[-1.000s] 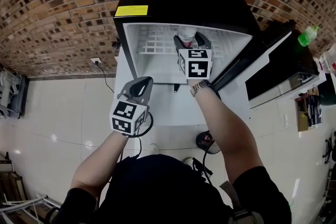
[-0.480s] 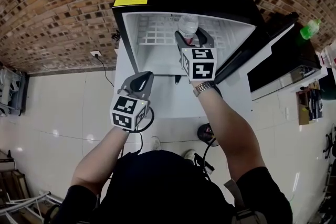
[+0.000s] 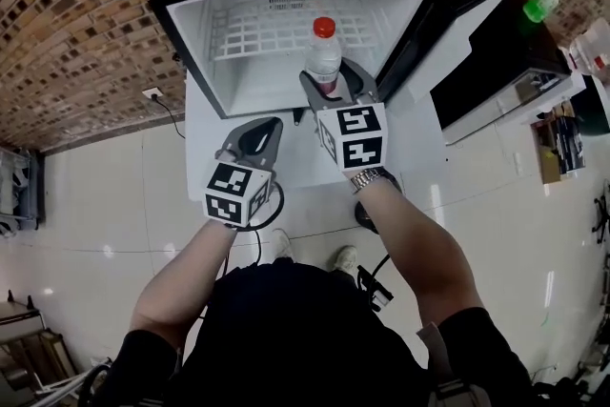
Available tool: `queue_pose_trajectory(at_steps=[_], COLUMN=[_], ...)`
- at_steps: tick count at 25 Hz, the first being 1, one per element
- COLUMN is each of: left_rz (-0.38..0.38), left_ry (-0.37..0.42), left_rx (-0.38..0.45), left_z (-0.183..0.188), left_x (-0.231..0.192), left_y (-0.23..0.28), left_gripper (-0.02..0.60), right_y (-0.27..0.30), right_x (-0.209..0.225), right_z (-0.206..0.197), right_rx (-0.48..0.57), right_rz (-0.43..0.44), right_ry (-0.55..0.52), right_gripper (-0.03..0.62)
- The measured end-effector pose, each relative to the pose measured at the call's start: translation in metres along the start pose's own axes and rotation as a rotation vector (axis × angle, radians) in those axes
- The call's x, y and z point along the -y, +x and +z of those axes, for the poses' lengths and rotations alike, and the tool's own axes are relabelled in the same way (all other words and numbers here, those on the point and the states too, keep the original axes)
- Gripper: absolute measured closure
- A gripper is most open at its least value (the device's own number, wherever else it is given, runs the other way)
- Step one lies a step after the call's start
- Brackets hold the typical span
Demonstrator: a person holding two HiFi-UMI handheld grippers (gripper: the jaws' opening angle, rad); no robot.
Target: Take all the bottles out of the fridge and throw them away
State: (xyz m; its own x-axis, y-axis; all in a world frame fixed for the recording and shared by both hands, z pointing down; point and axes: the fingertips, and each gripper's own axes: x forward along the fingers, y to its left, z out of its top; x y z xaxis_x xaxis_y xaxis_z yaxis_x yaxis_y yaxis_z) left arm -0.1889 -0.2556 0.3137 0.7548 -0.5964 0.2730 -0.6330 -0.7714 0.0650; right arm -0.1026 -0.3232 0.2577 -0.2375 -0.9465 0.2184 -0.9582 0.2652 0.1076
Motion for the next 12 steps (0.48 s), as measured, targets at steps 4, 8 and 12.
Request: queue_pose_trajectory(at_steps=[4, 8, 12], left_rz=[-0.060, -0.131, -0.222], left_ry=[0.007, 0.020, 0.038], left_rx=[-0.041, -0.087, -0.142], left_z=[-0.016, -0.033, -0.054], left_x=[0.035, 0.077, 0.128], left_y=[0.014, 0.035, 0.059], left_gripper=[0.578, 0.578, 0.578], right_y=[-0.041, -0.084, -0.134], right_x=[0.011, 0.030, 0.053], right_z=[-0.040, -0.083, -0.134], right_rx=[-0.040, -0.086, -0.146], right_rz=[-0.018, -0.053, -0.107], right_ry=[0.043, 0.081, 0.128], right_gripper=[0.318, 0.319, 0.320])
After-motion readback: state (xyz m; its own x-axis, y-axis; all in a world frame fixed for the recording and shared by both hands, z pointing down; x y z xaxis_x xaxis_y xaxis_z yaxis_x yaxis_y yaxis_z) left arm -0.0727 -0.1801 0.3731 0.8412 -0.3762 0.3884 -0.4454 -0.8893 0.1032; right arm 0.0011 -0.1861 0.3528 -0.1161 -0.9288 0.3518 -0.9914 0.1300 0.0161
